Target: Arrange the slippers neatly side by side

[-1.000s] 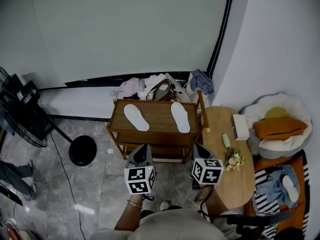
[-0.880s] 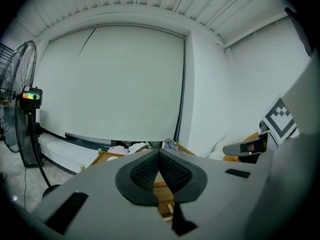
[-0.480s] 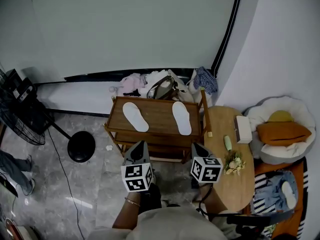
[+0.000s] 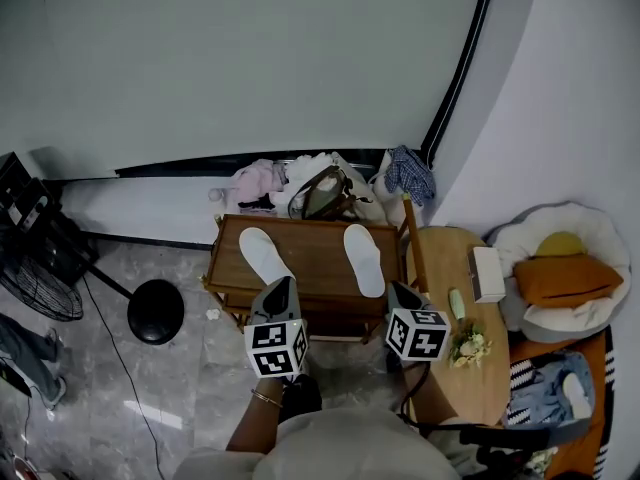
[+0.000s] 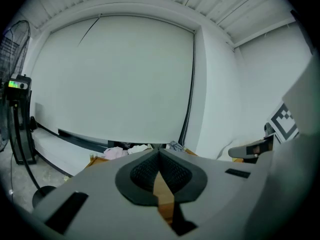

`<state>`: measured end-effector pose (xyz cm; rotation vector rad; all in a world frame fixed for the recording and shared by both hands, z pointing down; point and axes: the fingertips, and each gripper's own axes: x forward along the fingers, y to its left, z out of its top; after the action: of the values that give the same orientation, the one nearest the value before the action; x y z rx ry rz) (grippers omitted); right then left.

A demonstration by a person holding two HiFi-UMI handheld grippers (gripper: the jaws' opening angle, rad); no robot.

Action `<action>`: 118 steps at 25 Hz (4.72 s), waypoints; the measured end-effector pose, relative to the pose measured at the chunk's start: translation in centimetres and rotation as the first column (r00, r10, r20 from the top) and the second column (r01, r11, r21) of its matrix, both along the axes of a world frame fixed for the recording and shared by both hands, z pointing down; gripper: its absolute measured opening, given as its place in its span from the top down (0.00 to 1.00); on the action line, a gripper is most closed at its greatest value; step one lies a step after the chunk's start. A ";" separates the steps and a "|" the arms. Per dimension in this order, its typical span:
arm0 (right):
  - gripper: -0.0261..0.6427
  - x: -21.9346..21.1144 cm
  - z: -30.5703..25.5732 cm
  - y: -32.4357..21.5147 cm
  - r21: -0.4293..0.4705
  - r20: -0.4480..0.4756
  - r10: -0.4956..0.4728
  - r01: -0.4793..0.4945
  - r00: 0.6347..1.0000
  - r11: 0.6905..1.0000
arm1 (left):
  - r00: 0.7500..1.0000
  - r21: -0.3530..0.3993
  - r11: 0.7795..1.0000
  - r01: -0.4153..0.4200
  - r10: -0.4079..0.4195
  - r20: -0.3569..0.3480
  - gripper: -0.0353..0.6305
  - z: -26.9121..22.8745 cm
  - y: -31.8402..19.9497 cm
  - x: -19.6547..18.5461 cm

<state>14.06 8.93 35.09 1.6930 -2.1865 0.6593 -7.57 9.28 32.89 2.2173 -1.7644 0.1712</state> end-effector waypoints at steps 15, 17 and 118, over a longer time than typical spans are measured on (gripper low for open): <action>0.91 -2.1 -0.6 -11.9 0.005 -0.008 0.068 -0.068 0.998 0.998 | 0.998 0.006 0.998 -0.066 0.066 0.009 0.94 -0.7 -13.4 -2.4; 0.91 -2.3 -0.5 -13.2 0.005 -0.010 0.075 -0.075 0.997 0.997 | 0.997 0.004 0.997 -0.071 0.071 0.007 0.94 -0.6 -14.9 -2.7; 0.91 -11.4 19.9 -17.2 -0.424 0.046 -0.342 0.329 0.938 0.844 | 0.937 -0.544 0.763 0.349 -0.304 0.174 0.60 24.4 -17.1 -9.4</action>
<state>2.61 -8.27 54.95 1.0594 -2.0487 0.9199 -17.01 -7.83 57.26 1.4717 -1.8028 0.6222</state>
